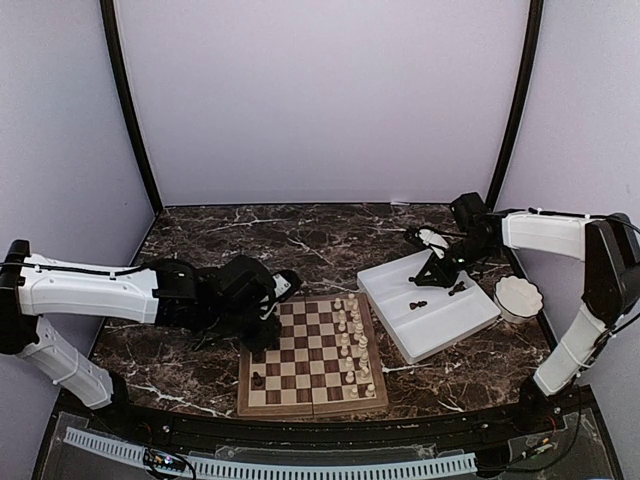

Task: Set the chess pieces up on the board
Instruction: Place the pawn on d7.

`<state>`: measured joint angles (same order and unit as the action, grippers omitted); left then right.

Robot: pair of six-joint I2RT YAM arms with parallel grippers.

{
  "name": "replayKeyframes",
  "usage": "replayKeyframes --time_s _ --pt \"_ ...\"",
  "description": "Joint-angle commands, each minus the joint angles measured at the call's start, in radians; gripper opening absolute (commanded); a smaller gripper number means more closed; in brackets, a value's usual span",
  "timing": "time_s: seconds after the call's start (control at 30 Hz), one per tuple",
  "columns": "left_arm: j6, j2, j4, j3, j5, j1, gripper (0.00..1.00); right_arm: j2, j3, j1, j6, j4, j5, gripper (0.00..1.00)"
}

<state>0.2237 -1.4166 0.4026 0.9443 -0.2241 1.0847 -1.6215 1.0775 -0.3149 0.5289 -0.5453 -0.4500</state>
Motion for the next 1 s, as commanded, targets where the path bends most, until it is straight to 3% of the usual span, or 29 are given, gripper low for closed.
replayKeyframes --time_s 0.0,0.97 --pt "0.053 -0.016 0.011 -0.018 0.008 0.023 0.00 0.006 -0.003 -0.002 -0.005 0.004 -0.019 0.10" --pt "0.055 -0.135 0.077 0.006 0.023 0.052 0.00 -0.013 0.015 -0.001 0.001 -0.008 -0.044 0.12"
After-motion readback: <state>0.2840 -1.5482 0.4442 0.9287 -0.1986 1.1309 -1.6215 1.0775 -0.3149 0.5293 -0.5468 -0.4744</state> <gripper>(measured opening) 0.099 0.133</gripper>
